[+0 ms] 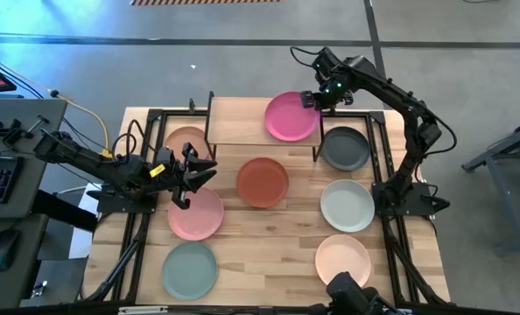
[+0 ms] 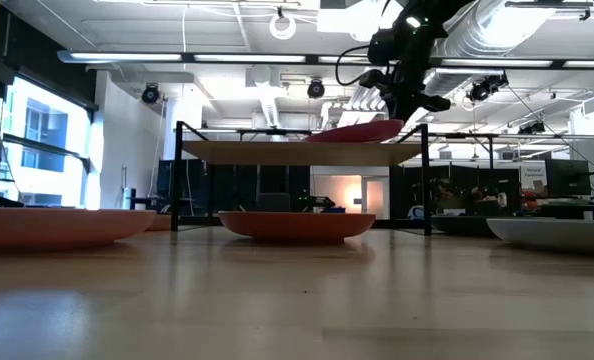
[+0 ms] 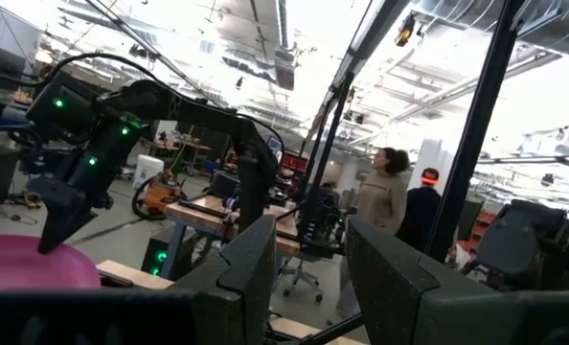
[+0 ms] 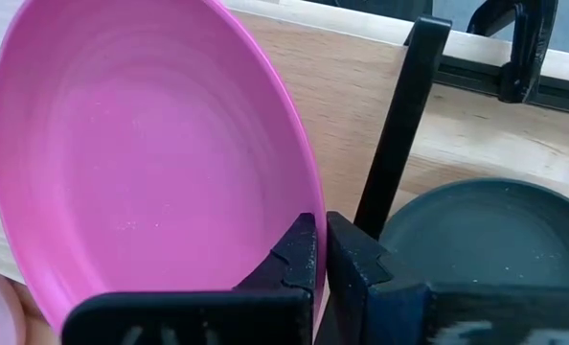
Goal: Place and stack plates onto a shelf
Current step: Put the pink plate on the shelf
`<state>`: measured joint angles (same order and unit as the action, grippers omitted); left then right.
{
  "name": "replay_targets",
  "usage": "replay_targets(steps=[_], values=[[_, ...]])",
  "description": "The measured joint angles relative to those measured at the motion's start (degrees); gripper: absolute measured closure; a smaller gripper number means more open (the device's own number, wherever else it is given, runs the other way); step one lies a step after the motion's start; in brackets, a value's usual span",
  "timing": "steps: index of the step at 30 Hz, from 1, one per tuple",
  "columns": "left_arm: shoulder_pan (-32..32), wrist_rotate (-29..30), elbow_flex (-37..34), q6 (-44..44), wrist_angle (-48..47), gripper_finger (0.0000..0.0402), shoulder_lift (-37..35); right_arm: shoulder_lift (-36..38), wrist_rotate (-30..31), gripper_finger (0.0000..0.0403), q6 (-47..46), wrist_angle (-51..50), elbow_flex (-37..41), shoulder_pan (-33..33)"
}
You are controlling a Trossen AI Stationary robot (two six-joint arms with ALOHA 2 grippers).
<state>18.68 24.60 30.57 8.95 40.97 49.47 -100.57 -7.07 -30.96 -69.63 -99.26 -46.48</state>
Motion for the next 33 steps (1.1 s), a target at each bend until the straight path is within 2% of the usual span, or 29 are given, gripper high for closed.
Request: replay_targets(steps=[28,33], values=[[0.11,-0.26,-0.02,1.49,-0.79,0.0284,0.02,0.0,2.08,0.0401,0.39,-0.57,0.0,0.0],[0.11,-0.26,-0.02,1.51,-0.81,0.0284,0.02,0.0,2.6,0.0373,0.42,-0.92,0.02,0.01]])
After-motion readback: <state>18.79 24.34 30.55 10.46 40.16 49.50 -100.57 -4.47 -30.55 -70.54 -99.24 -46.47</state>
